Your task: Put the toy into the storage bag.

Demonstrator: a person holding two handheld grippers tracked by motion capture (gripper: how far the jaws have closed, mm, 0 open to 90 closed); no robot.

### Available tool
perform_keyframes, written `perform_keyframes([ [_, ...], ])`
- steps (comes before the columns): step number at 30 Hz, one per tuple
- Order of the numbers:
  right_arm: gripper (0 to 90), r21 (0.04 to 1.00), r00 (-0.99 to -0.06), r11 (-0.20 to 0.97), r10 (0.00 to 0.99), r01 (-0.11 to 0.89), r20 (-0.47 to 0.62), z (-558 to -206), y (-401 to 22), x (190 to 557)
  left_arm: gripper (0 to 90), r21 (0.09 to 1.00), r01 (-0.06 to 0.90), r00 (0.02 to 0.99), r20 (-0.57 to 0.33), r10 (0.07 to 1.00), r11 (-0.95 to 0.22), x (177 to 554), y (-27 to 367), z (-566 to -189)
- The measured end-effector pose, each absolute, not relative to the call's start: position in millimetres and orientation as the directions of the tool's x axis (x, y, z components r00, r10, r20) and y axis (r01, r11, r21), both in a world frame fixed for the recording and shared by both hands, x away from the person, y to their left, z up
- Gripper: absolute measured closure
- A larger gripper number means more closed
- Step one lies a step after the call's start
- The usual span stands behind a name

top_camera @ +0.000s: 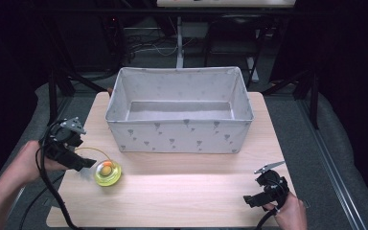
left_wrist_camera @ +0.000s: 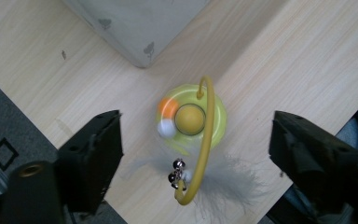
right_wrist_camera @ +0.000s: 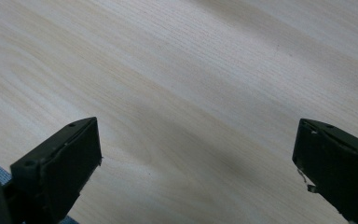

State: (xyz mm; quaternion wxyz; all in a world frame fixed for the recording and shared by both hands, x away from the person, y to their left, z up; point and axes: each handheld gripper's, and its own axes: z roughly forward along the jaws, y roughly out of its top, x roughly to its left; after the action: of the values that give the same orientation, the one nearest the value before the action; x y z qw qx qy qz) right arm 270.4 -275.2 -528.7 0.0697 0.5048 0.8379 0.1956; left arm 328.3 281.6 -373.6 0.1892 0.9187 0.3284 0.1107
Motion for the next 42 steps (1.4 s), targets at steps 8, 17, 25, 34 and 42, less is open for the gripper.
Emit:
perform_keyframes([
  [8, 1.2, 0.39, -0.478, 0.413, 0.875, 0.823, 0.082, -529.5, -274.9, 270.5, 38.1, 0.395, 0.544, 0.773, 0.107, 0.625, -0.741, 337.5, 270.3, -368.0],
  [17, 1.5, 0.382, -0.48, 0.418, 0.873, 0.824, 0.081, -529.3, -275.8, 270.7, 51.7, 0.356, 0.536, 0.793, 0.097, 0.601, -0.765, 344.6, 259.2, -371.3],
  [25, 1.8, 0.373, -0.482, 0.424, 0.873, 0.825, 0.073, -529.8, -276.3, 270.8, 64.0, 0.313, 0.534, 0.799, 0.117, 0.589, -0.786, 346.6, 252.1, -373.3],
  [34, 2.1, 0.371, -0.477, 0.422, 0.876, 0.828, 0.07, -529.6, -276.8, 270.7, 71.7, 0.275, 0.535, 0.805, 0.121, 0.581, -0.799, 347.6, 250.0, -375.1],
  [42, 2.4, 0.379, -0.471, 0.412, 0.879, 0.829, 0.073, -530.2, -276.5, 270.3, 77.1, 0.282, 0.541, 0.801, 0.117, 0.588, -0.793, 347.1, 252.1, -374.7],
])
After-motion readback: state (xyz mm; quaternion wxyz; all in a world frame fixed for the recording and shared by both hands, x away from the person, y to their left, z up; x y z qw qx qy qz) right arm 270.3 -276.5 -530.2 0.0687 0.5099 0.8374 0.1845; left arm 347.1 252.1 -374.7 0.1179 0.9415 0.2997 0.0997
